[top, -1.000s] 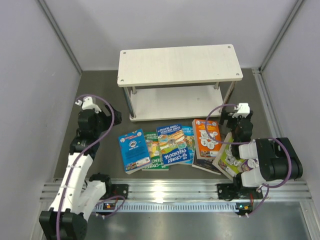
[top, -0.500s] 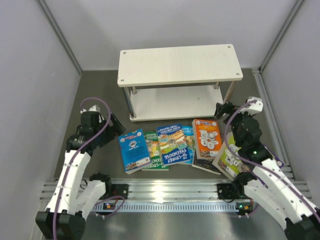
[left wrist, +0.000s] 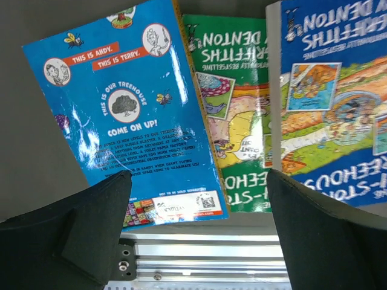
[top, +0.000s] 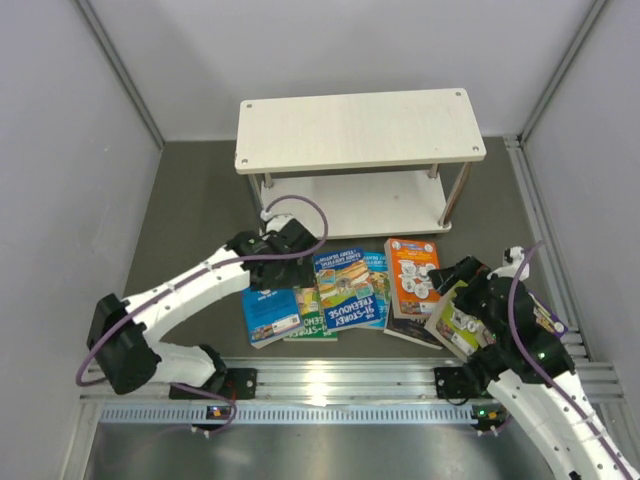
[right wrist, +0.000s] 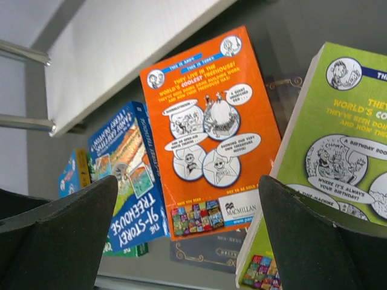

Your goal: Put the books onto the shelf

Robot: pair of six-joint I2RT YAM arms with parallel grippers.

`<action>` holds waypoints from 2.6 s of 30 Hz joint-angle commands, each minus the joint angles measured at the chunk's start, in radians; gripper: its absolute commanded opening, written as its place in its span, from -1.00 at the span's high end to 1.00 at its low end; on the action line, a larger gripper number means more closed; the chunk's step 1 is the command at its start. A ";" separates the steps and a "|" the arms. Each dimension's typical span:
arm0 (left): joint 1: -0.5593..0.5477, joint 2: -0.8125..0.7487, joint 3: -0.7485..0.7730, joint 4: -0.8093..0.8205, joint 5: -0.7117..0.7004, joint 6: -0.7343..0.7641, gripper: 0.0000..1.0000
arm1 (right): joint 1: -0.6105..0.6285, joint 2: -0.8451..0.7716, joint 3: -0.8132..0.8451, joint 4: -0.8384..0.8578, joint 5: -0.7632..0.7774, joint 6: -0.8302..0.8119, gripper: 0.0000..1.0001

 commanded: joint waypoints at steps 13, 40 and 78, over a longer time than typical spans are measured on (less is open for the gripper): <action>-0.166 0.195 -0.147 -0.025 -0.076 -0.133 -0.97 | 0.007 0.016 0.138 -0.189 -0.011 -0.014 -0.99; -0.166 0.087 -0.329 0.106 0.087 -0.170 1.00 | 0.007 0.034 0.143 -0.244 -0.008 -0.047 -0.99; 0.284 0.049 0.877 0.299 0.533 0.352 1.00 | 0.007 0.185 0.057 -0.063 -0.136 0.013 -1.00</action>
